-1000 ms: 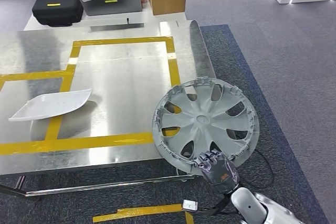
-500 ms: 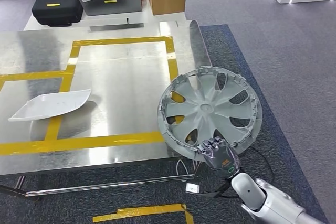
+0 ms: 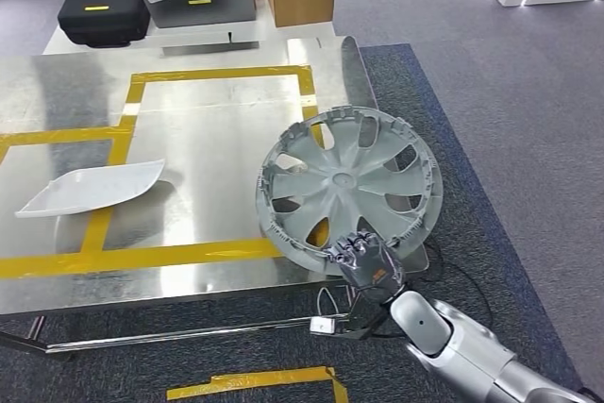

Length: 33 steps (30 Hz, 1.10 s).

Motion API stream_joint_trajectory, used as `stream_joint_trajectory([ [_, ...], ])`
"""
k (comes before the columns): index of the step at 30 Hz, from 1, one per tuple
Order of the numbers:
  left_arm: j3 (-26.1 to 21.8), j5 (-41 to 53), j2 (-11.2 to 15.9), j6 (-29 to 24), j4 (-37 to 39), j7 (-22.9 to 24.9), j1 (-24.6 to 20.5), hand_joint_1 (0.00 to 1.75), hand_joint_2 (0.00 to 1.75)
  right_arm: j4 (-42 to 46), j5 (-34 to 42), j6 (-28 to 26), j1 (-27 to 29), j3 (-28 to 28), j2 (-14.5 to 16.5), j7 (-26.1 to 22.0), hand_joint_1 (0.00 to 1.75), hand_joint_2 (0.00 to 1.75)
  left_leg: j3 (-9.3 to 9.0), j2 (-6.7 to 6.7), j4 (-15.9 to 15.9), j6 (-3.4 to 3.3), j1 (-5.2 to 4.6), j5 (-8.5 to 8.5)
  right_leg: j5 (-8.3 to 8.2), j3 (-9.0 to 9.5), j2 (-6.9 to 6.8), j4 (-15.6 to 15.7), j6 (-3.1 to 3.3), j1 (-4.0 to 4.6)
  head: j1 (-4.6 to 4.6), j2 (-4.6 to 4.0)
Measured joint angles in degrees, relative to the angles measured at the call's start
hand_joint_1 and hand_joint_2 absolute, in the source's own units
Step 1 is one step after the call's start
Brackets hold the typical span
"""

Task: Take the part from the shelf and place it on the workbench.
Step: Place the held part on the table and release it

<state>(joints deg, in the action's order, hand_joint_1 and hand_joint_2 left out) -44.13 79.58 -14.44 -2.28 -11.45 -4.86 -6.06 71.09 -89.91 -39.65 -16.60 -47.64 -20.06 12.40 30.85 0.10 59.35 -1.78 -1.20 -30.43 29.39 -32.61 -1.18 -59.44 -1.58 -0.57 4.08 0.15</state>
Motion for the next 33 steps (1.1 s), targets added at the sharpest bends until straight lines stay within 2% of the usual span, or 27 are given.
stream_joint_trajectory([
  [8,0.0,0.1,0.0,0.0,0.0,0.3,-0.1,0.00,1.75,2.2,2.3,0.0,1.3,4.7,5.5,-9.7,1.75,1.75,0.04,-0.01,0.0,0.00,0.00,0.00,0.00,-0.04,-0.01,0.0,0.00,0.00,-0.01,0.00],
  [16,0.0,0.3,0.0,0.0,0.0,0.3,-0.1,0.00,1.75,2.6,8.7,0.0,1.5,5.0,10.0,-18.2,1.75,1.75,0.05,0.01,0.0,0.00,0.00,0.00,-0.01,-0.05,0.02,0.0,0.01,0.00,-0.01,0.00],
  [21,0.0,0.5,0.0,0.1,0.0,0.3,-0.2,0.00,1.75,3.3,10.5,0.1,1.3,3.7,10.9,-18.9,1.75,1.75,0.06,0.00,0.0,0.00,0.00,0.00,-0.01,-0.05,0.02,0.0,0.01,0.00,0.00,0.00],
  [33,0.0,0.6,0.0,0.7,0.0,-0.3,-0.1,0.00,1.75,4.4,13.0,0.2,1.5,1.6,10.9,-19.1,1.75,1.75,0.06,0.00,0.0,0.00,-0.01,0.00,-0.01,-0.09,0.02,0.0,0.01,0.00,0.00,0.00],
])
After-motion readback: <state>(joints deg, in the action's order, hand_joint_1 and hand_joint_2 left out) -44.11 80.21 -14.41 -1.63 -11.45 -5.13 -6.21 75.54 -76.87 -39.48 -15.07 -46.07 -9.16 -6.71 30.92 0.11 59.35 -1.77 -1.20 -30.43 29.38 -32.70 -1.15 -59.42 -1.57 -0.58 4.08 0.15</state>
